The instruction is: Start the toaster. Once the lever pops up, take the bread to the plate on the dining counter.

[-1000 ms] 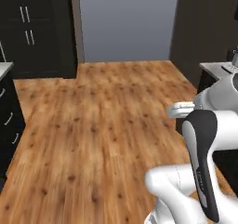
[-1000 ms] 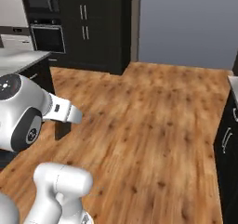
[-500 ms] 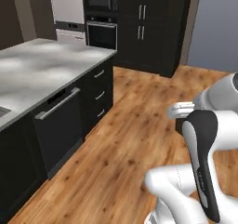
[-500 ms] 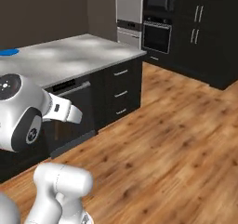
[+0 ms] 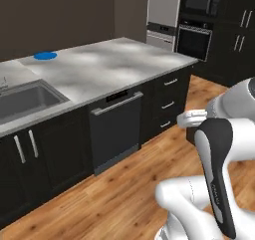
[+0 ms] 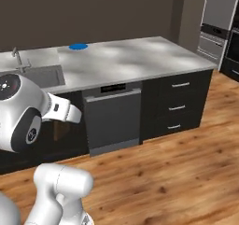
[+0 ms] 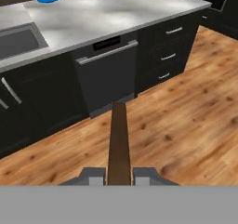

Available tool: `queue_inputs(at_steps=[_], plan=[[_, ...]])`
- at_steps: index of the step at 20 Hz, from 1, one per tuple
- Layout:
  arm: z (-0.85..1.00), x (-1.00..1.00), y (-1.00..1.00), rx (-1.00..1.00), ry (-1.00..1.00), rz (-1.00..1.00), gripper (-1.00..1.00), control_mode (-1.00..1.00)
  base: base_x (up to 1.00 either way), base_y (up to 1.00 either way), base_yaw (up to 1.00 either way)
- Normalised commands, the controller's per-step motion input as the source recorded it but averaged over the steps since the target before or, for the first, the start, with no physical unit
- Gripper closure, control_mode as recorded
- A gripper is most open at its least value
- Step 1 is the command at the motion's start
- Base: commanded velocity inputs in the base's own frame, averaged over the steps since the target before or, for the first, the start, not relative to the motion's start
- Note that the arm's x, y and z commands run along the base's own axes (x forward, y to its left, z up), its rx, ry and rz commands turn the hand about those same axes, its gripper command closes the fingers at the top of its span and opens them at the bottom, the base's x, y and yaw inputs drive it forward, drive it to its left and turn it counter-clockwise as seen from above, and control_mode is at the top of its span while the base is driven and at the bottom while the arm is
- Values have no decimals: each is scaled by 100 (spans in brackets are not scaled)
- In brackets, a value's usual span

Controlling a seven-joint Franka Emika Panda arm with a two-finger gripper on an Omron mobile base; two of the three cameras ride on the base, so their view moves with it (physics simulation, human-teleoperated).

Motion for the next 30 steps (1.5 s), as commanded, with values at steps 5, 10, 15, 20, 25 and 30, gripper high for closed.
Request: queue_inputs(at_steps=[5, 10, 15, 20, 25, 30], plan=[[0, 0, 0, 0, 0, 0, 100, 100, 47, -97, 27], [0, 0, 0, 0, 0, 0, 100, 100, 68, -100, 15], [0, 0, 0, 0, 0, 0, 100, 100, 63, -100, 10], [0, 0, 0, 0, 0, 0, 100, 100, 74, -100, 12], [0, 0, 0, 0, 0, 0, 100, 100, 82, -100, 13], [0, 0, 0, 0, 0, 0, 100, 100, 86, -100, 14]])
